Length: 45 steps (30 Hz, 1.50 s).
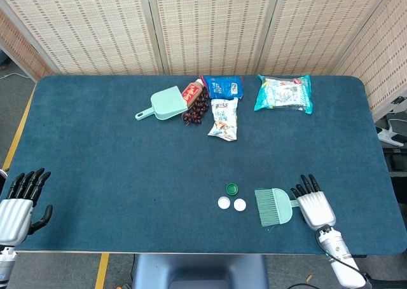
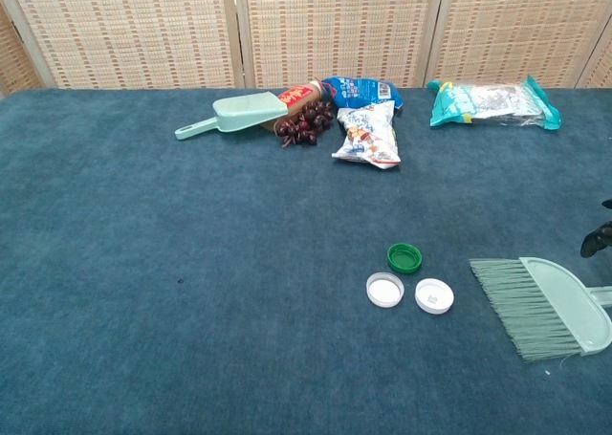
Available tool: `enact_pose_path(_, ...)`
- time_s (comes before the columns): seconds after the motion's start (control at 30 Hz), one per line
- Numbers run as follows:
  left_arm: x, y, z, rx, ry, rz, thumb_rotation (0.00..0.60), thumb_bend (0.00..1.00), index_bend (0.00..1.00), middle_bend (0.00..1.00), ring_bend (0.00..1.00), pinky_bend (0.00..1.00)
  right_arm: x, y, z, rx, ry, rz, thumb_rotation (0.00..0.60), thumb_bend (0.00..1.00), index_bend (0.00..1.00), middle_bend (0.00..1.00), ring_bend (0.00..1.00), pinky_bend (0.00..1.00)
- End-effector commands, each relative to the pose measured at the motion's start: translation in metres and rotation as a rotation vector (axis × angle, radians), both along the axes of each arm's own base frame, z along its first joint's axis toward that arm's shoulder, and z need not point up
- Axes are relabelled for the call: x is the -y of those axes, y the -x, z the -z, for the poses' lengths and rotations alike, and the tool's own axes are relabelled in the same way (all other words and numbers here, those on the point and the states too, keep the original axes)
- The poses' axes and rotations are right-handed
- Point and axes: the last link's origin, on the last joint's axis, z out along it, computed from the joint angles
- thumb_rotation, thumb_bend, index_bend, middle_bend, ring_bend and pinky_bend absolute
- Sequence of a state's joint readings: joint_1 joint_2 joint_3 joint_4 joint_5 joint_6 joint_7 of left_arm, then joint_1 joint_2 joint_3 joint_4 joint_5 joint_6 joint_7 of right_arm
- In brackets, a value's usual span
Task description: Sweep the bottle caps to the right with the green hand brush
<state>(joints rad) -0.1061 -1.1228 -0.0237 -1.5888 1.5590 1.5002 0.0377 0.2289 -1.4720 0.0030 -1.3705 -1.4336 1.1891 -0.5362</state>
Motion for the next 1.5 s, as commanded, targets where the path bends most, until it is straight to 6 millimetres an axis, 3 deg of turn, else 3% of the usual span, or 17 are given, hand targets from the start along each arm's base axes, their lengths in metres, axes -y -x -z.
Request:
enact_pose_path(0.03,0.0005,-0.0010,0.0008,-0.001,0.002,0.004,0.600,0.46,0.00,0.00,0.00,0.01,0.0025,0.0024,0.0033,-0.005,-0.002,0.014,0.600,0.22,0.32,0.28,0.00,0.00)
enact_pose_path(0.33,0.0008,-0.0013,0.0006,0.001,0.002,0.003,0.600,0.46,0.00,0.00,0.00,0.01,0.0054,0.0054,0.0056,-0.018,-0.001,0.036,0.600,0.23,0.40,0.34,0.00,0.00)
enact_pose_path(1.5,0.0012,-0.0006,-0.0004,0.005,0.004,0.003,0.600,0.46,0.00,0.00,0.00,0.01,0.0081,0.0065,0.0115,-0.008,-0.013,0.058,0.600,0.24,0.43,0.36,0.02,0.00)
